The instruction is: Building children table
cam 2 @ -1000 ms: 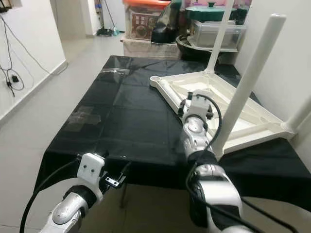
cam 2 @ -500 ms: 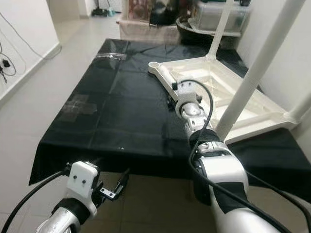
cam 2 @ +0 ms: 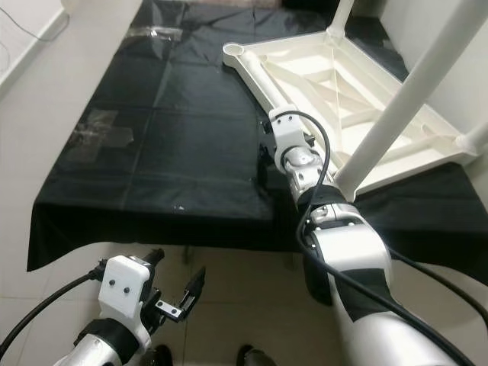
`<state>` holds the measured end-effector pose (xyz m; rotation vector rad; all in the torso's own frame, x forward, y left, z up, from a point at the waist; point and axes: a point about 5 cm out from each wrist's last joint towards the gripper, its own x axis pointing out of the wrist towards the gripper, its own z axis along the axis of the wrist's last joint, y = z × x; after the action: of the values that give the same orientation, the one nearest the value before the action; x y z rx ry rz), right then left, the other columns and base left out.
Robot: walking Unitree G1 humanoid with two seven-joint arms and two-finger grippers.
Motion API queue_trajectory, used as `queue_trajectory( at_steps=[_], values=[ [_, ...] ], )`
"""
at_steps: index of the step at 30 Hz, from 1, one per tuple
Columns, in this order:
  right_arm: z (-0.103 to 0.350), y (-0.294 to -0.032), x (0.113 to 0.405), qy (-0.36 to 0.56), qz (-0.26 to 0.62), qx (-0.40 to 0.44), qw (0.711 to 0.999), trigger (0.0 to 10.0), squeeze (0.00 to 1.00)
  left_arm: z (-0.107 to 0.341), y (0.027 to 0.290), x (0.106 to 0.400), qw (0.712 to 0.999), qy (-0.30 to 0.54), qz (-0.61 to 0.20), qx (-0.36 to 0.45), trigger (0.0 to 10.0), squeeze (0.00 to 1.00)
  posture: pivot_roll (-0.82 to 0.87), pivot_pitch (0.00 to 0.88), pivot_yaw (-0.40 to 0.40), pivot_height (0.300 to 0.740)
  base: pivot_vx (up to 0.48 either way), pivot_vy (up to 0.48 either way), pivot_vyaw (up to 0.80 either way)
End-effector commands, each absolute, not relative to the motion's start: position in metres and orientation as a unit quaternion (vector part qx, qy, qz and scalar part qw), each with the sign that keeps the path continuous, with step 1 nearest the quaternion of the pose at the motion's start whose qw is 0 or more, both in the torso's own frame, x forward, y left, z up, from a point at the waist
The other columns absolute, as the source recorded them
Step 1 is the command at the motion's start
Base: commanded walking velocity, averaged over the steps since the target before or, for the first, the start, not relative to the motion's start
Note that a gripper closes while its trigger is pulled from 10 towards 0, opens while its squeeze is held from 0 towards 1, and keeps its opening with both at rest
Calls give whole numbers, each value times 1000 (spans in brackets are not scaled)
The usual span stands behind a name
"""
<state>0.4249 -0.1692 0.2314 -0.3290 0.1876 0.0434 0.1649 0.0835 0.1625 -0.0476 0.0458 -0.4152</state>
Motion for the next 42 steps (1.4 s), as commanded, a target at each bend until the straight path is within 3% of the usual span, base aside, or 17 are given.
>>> queue_trajectory(
  at_steps=[1,7,13,14,15,31,35,37,42],
  values=[
    [215,-170,422,129,26,-165,977,10000,0,162,81,160,976,34,-212,-28,10000,0,84,339,-93,740,0,0,0],
    [222,-169,423,133,34,-179,974,10000,0,164,81,154,977,44,-205,-37,10000,0,68,363,-99,740,0,0,0],
    [216,-160,421,174,107,-193,960,10000,0,166,81,149,977,49,-201,-41,10000,0,60,378,-101,740,0,0,0],
    [215,-155,420,186,140,-199,952,2863,0,166,81,148,977,51,-201,-42,10000,0,58,382,-105,740,0,0,0],
    [215,-150,419,190,168,-203,946,0,0,167,81,147,977,54,-200,-42,10000,0,55,386,-107,740,0,0,0],
    [234,-130,420,160,262,-241,920,0,0,169,82,149,978,57,-199,-35,10000,0,51,390,-103,740,0,0,0],
    [233,-120,416,157,336,-248,895,0,0,168,82,152,978,54,-199,-33,10000,0,49,382,-103,740,0,0,0],
    [229,-115,411,166,394,-262,865,0,0,167,83,156,978,54,-198,-31,10000,0,51,376,-102,740,0,0,0],
    [223,-116,405,184,449,-280,828,0,0,167,83,158,979,53,-196,-29,10000,0,49,369,-102,740,0,0,0]
  ],
)
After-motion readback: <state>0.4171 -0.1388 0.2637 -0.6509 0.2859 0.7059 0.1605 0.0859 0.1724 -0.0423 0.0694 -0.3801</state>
